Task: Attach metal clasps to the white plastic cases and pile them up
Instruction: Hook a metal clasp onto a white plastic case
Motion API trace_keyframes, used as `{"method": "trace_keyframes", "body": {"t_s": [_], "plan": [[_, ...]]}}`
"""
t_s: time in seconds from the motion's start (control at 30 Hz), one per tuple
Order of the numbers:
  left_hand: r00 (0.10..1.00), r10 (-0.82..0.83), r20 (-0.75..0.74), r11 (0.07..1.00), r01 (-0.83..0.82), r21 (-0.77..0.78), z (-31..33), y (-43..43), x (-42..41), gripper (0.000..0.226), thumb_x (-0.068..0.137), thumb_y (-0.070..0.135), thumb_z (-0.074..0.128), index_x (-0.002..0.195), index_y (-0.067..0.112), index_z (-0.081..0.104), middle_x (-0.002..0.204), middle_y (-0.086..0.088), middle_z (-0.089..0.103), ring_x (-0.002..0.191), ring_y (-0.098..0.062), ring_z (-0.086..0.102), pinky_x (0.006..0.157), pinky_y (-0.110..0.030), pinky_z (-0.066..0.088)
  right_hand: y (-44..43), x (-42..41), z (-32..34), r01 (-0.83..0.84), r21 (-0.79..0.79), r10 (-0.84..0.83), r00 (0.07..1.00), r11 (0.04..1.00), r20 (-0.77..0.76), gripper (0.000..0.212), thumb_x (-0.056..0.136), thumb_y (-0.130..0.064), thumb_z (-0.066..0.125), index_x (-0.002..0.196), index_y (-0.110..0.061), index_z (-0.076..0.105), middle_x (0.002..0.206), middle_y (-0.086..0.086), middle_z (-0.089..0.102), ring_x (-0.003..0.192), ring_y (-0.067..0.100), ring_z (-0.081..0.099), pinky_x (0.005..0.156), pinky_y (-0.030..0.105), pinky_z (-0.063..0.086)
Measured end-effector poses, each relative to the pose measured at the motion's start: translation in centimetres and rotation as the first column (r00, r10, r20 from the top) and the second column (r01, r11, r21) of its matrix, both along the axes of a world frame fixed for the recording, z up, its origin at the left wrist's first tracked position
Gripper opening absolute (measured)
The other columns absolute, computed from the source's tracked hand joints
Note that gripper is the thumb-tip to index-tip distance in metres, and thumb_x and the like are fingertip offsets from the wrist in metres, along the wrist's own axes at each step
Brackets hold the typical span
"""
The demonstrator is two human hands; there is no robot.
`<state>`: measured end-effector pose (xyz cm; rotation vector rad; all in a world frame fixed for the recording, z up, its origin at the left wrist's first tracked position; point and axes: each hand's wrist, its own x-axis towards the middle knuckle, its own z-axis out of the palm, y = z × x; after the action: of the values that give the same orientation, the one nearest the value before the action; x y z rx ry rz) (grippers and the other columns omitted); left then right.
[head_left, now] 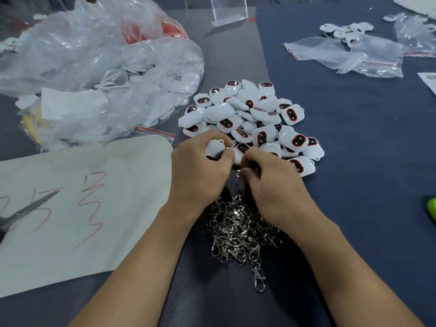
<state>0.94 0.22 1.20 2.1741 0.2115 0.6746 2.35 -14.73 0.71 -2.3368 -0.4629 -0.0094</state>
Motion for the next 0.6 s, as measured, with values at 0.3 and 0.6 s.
{"method": "trace_keyframes", "body": {"t_s": [0.3, 0.6], "plan": [[0.966, -0.252, -0.054, 0.958, 0.241, -0.158, 0.0, -0.5, -0.3, 0.016, 0.076, 0.020, 0.086, 0.089, 0.029, 0.082, 0.085, 0.021, 0.076, 0.083, 0.006, 0.071, 0.076, -0.011, 0.052, -1.0, 1.0, 0.9, 0.157, 0.595, 0.031, 0.955, 0.788, -0.294, 0.030, 0.095, -0.001, 0.063, 0.077, -0.025, 0.066, 0.068, 0.002, 0.069, 0.063, 0.020, 0.057, 0.063, 0.046, 0.050], [0.983, -0.181, -0.018, 0.853, 0.148, -0.500, -0.1, -0.1, -0.1, 0.017, 0.072, 0.011, 0.083, 0.072, 0.027, 0.080, 0.068, 0.006, 0.075, 0.059, -0.005, 0.066, 0.054, -0.018, 0.050, -0.5, 0.5, 1.2, 0.187, 0.639, 0.062, 0.936, 0.746, -0.346, 0.024, 0.095, 0.003, 0.063, 0.086, -0.015, 0.076, 0.072, 0.008, 0.075, 0.060, 0.016, 0.060, 0.057, 0.029, 0.052]]}}
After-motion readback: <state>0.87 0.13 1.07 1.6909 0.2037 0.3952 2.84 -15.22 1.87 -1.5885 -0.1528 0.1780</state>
